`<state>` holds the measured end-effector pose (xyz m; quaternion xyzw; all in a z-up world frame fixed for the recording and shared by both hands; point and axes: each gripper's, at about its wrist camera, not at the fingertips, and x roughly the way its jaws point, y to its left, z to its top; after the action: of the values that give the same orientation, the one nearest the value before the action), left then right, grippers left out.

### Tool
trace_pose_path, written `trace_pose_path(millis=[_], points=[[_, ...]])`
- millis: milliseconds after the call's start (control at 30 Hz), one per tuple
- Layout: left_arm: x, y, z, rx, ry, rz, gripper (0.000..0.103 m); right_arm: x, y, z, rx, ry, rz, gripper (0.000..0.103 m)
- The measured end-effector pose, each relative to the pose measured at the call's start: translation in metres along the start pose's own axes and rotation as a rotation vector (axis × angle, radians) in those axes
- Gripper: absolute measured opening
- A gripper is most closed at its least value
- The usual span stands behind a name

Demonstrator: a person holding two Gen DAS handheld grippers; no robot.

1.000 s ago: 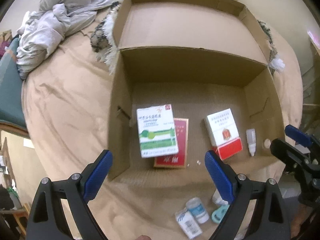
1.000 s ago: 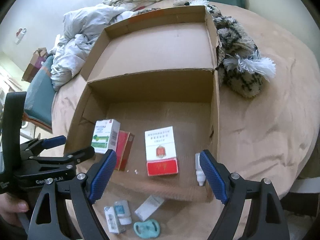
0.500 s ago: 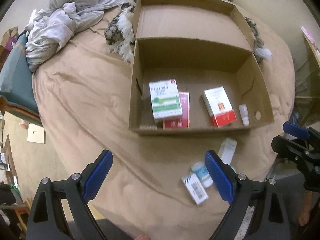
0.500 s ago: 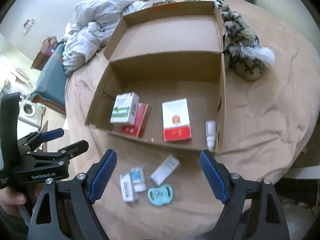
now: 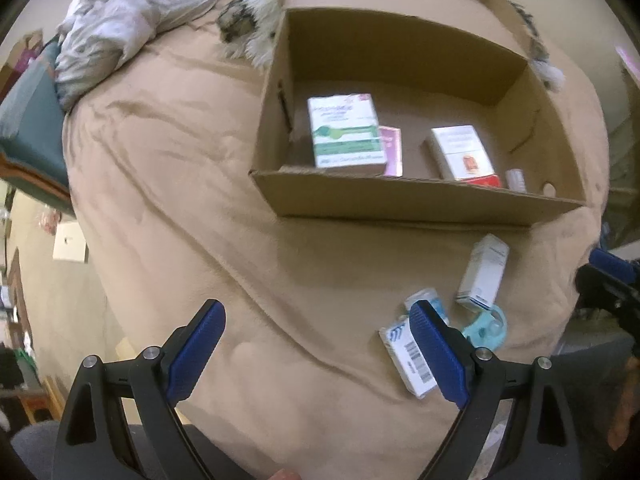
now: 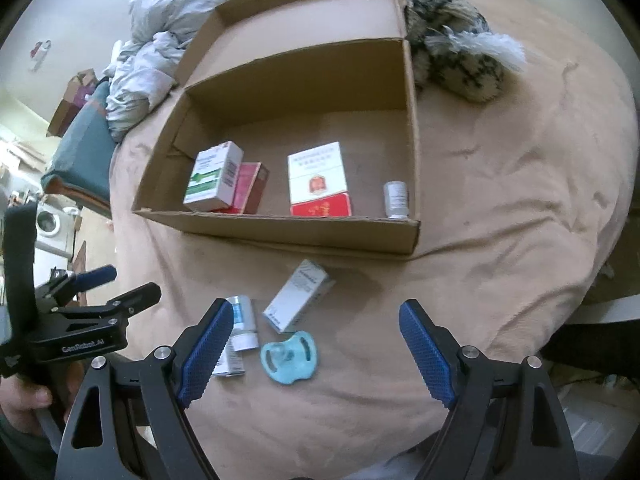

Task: Organize objects
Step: 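Grasp the white barcode box with the left tool while the right tool grasps the blue pacifier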

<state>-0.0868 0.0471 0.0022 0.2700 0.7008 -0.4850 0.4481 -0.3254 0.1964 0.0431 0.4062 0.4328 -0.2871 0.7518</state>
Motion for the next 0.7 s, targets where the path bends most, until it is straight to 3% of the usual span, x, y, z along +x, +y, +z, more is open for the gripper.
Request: trace_pose_path(millis=[300,467,600,700], points=[[0.011,0.01,-0.003,0.118,0.044,0.003,0.092,0.016,-0.007,0.001,0.027,0.054,-0.011,0.09],[0.026,0.003,-0.016,0.191,0.143,-0.026,0.092,0.052,0.009,-0.016,-0.042,0.239,0.004,0.09],[0.035,0.003,-0.018,0.206,0.193,-0.041,0.092,0.076,0.033,-0.027,-0.149,0.302,-0.039,0.089],[0.04,0.004,-0.021,0.223,0.229,-0.051,0.092,0.091,0.043,-0.033,-0.205,0.334,-0.091,0.079]])
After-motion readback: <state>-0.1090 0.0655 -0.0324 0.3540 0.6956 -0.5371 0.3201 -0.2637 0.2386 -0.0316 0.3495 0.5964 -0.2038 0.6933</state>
